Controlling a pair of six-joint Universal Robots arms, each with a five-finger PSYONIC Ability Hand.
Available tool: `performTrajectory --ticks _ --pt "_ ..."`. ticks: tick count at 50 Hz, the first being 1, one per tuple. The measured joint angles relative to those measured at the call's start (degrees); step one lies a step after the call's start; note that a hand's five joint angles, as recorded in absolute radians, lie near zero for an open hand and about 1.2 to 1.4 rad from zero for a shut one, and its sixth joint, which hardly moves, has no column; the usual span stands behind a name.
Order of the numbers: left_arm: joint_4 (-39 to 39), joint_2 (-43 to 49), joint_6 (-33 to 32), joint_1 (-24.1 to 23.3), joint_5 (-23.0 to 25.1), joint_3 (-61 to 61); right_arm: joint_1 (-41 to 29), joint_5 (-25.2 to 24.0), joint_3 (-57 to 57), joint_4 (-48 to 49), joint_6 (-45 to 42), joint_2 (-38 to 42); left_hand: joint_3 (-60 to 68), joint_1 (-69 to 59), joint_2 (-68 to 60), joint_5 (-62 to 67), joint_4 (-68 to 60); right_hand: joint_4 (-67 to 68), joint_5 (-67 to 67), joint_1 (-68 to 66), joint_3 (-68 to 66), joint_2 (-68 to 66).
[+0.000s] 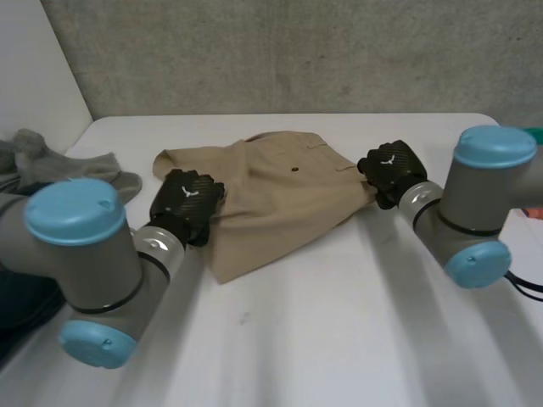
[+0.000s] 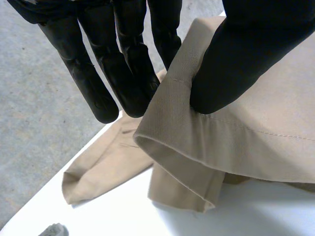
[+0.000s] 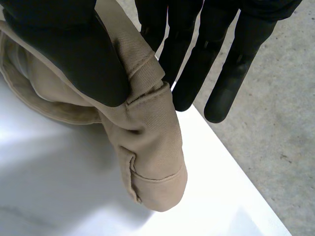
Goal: Fold the laundry.
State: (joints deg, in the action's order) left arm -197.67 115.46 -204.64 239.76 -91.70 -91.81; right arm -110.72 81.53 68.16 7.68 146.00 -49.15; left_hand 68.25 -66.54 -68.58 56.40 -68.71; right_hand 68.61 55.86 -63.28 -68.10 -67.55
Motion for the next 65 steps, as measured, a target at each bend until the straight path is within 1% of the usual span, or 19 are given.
performTrajectory --ticks 6,7,11,15,20,26,30,37,43,44,46,48,49,50,51,54,58,62,65 --pt "3.16 -7.28 1.24 0.29 -0.04 -0.89 1.53 -1.66 2.15 -4.97 -1.13 -6.69 0.15 0.0 0.0 0.0 -0.01 0.0 0.0 0.0 -0.01 0.0" --pt "4.78 -13.89 2.11 0.29 -0.06 -0.45 2.73 -3.37 2.79 -7.41 -1.34 -13.14 0.16 0.0 0.0 0.01 -0.02 0.02 0.0 0.0 -0.01 0.0" --pt "6.29 -21.03 3.25 0.26 -0.07 2.02 3.75 -4.94 1.59 -8.05 -0.51 -20.29 0.17 0.0 -0.09 0.01 -0.03 0.07 0.0 0.0 -0.13 0.0" --pt "9.41 -30.0 5.44 0.25 -0.16 9.86 4.61 -6.49 -3.16 -7.0 3.16 -29.24 0.19 0.0 -0.16 0.0 -0.06 0.15 0.32 0.0 -0.2 0.0" --pt "13.66 -32.26 7.72 0.47 -0.53 20.42 4.44 -7.53 -8.95 -5.31 8.23 -32.45 0.19 0.0 -0.18 0.0 -0.22 0.15 0.7 0.0 -0.21 0.0" --pt "18.81 -25.51 9.54 1.78 -1.16 32.25 1.1 -7.51 -14.96 -4.41 10.58 -28.24 0.19 0.0 -0.18 -0.07 -0.22 0.16 1.0 0.0 -0.21 0.0" --pt "19.31 -19.11 9.76 2.73 -1.47 33.79 -0.83 -6.41 -15.2 -4.31 9.32 -23.79 0.19 0.0 -0.18 0.0 -0.22 0.16 1.0 0.0 -0.21 0.0" --pt "16.66 -3.0 10.59 4.44 -1.88 32.89 -3.85 -3.54 -12.39 -0.81 7.45 -12.13 0.19 0.0 -0.18 0.0 -0.23 0.16 1.0 0.0 -0.21 0.0" --pt "10.67 9.17 11.11 5.4 -2.46 33.36 -5.09 1.25 -11.35 7.71 6.54 -1.54 -0.19 0.29 0.22 -0.18 0.18 -0.04 1.0 0.0 -0.09 0.07" --pt "8.98 11.9 11.11 5.62 -2.67 34.12 -5.35 2.84 -11.87 10.69 6.26 1.52 -2.5 1.83 2.6 -1.27 1.84 -9.35 -7.65 8.55 9.05 9.13" --pt "6.61 16.05 10.99 5.97 -3.05 35.73 -5.74 4.9 -13.19 14.76 5.75 5.74 -15.27 15.51 15.75 -13.43 15.45 -28.41 -27.29 29.18 29.22 30.1" --pt "5.74 19.7 10.36 6.12 -3.74 38.06 -6.13 6.08 -15.31 16.83 4.72 9.25 -34.23 36.52 34.94 -31.97 34.2 -44.59 -43.87 44.04 45.11 46.01" --pt "5.74 20.17 10.21 6.12 -3.87 38.44 -6.2 6.23 -15.7 16.99 4.52 9.73 -34.23 36.52 34.94 -31.97 34.2 -47.98 -46.84 46.43 47.52 48.87" --pt "6.29 22.22 9.31 6.08 -4.71 40.4 -6.49 6.76 -17.69 17.26 3.46 11.89 -47.2 50.92 47.89 -45.84 48.57 -53.93 -51.84 49.79 53.41 53.3" --pt "7.05 23.37 8.56 6.03 -5.43 41.8 -6.68 7.03 -19.13 17.04 2.67 13.13 -52.42 54.65 52.98 -50.68 53.62 -55.51 -53.0 50.35 55.21 54.87" --pt "9.75 24.58 6.84 5.96 -7.8 44.34 -6.95 7.63 -22.23 14.83 1.47 14.61 -56.21 55.53 56.55 -53.58 57.08 -56.63 -53.04 50.35 56.34 55.5" --pt "13.1 21.58 6.21 6.08 -12.0 43.89 -6.54 8.6 -23.85 9.97 2.65 12.04 -56.21 55.53 56.57 -53.58 57.08 -56.63 -53.04 50.35 56.34 55.5" --pt "14.5 13.41 7.43 6.15 -14.94 37.23 -5.19 7.83 -20.51 4.17 5.1 4.6 -56.21 55.53 56.57 -53.58 57.08 -56.63 -53.05 50.35 56.34 55.5" --pt "15.27 6.14 8.37 6.0 -14.34 29.95 -3.74 4.98 -16.1 -0.99 5.67 -1.81 -56.21 55.53 56.57 -53.58 57.09 -56.63 -53.04 50.35 56.34 55.5"
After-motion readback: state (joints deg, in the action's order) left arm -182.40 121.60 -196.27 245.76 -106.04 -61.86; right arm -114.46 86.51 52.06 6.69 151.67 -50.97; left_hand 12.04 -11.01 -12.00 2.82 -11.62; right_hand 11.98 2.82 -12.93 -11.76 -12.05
